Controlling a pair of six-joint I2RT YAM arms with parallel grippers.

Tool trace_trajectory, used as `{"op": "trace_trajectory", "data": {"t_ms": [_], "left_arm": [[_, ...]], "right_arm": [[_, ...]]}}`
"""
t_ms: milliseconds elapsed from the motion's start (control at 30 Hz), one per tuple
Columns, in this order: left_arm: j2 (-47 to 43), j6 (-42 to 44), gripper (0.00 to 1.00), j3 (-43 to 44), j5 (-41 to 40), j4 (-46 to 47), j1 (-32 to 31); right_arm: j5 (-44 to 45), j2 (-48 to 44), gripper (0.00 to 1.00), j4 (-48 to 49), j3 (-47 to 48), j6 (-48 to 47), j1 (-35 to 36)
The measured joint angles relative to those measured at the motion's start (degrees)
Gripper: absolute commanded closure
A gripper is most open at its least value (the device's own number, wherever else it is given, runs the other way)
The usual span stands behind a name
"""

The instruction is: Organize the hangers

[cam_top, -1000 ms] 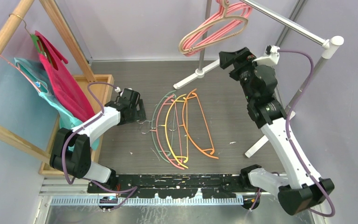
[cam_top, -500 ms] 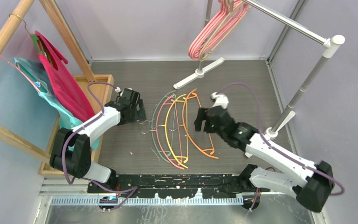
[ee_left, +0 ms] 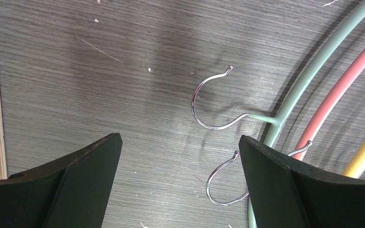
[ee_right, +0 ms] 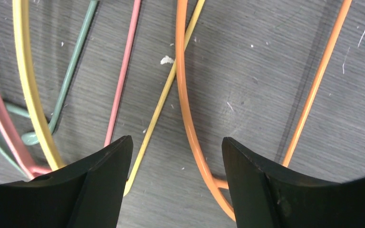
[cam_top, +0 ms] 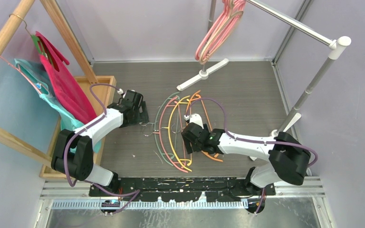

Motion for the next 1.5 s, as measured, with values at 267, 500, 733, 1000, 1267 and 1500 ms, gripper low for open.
{"op": "trace_trajectory", "data": {"t_ms": [267, 500, 733, 1000, 1267, 1500], "left_arm": [[0.0, 0.0, 0.02, 0.0, 0.3, 0.3, 0.0], [0.2, 0.0, 0.02, 0.0, 0.6, 0.7, 0.0], [0.2, 0.0, 0.02, 0.0, 0.9, 0.8, 0.0], [0.2, 0.0, 0.02, 0.0, 0.9, 0.7, 0.0], [0.2, 0.0, 0.02, 0.0, 0.9, 0.7, 0.0], [0.2, 0.0, 0.02, 0.0, 0.9, 0.8, 0.0]], "right_arm": [[1.1, 4.3, 0.36, 3.1, 0.0, -1.6, -2.3], [0.3, 4.9, 0.44, 6.6, -1.4, -2.4, -5.1], [-1.6, 6.3, 0.49, 9.5, -2.5, -3.0, -5.2], [-3.5, 7.6, 0.99, 12.9, -2.5, -3.6, -4.9], [-5.2, 4.9, 0.99, 11.5, -3.4, -2.3, -5.3], [-6.5, -11.8, 0.99, 6.8, -5.1, 2.5, -7.2]]}}
